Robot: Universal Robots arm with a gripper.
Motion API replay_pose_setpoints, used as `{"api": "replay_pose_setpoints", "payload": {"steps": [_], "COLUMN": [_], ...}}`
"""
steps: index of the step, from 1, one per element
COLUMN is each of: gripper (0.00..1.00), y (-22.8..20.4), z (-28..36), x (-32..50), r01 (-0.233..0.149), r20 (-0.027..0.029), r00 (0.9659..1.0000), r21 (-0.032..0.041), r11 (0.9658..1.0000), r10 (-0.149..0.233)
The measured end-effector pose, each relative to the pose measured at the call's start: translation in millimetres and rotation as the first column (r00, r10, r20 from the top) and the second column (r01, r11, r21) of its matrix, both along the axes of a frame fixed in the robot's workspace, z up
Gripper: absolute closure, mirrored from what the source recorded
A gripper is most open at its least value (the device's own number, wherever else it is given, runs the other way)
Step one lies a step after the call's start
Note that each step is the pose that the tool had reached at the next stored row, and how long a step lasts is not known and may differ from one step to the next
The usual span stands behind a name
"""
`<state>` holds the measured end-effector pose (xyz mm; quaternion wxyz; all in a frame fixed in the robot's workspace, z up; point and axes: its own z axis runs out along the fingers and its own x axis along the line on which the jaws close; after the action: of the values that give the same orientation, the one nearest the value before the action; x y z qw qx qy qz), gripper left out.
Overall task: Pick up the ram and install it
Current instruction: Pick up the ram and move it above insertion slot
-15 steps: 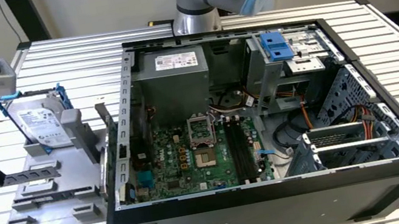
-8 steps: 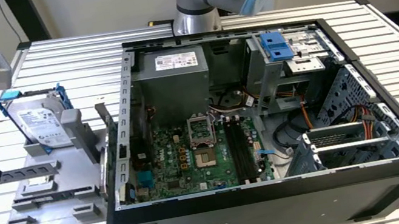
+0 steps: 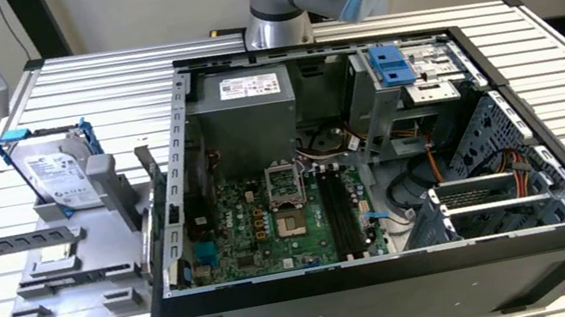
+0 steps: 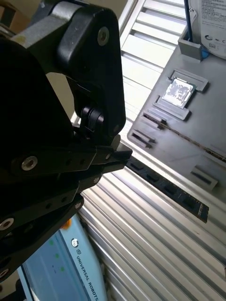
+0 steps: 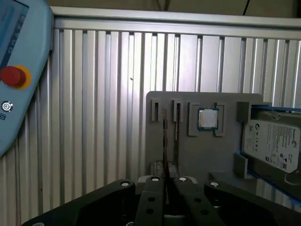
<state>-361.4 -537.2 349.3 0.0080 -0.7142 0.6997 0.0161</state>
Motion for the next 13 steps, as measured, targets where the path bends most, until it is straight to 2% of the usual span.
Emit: {"api": "replay_pose_setpoints", "payload": {"steps": [13], "gripper": [1.0], "y": [0.0], "z": [15.4], "x": [0.0], "r01": [0.0], "r20": [-0.0001], "r00": [1.0], "r21": [-0.0001], "r11": [1.0], "r10": [0.0]}}
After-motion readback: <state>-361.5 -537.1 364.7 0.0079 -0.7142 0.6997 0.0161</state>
